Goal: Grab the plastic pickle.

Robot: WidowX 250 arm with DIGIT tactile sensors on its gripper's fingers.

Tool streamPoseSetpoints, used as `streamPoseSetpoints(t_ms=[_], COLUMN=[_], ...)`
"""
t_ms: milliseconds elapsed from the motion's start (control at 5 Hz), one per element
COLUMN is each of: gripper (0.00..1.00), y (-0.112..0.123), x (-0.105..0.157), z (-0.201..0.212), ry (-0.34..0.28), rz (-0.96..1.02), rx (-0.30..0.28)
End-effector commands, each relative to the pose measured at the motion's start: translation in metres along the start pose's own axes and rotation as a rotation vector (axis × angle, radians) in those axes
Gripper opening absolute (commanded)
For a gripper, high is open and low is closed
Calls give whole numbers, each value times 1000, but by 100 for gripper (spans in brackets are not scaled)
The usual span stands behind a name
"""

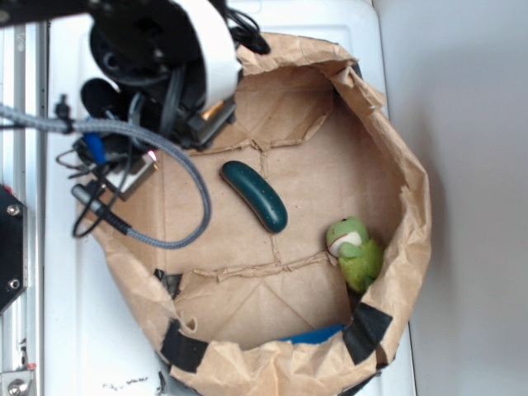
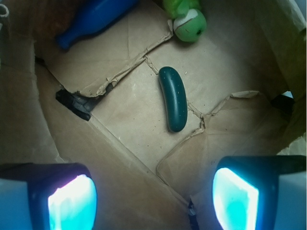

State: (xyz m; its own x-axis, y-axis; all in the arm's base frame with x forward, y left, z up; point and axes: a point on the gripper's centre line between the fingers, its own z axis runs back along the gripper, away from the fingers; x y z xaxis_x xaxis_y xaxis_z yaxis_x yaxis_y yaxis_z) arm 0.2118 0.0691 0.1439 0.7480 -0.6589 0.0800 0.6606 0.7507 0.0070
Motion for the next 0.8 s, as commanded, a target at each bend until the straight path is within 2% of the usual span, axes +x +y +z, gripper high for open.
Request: streamPoseSetpoints(t_ms=[0, 200, 400, 600], gripper=[100, 100, 100, 100], y=[-4, -4, -22, -6], x=[7, 7, -10, 36], z=[5, 5, 4, -15], ry=[-13, -13, -20, 4], rz=[-14, -14, -14, 3], rx=[22, 22, 27, 43])
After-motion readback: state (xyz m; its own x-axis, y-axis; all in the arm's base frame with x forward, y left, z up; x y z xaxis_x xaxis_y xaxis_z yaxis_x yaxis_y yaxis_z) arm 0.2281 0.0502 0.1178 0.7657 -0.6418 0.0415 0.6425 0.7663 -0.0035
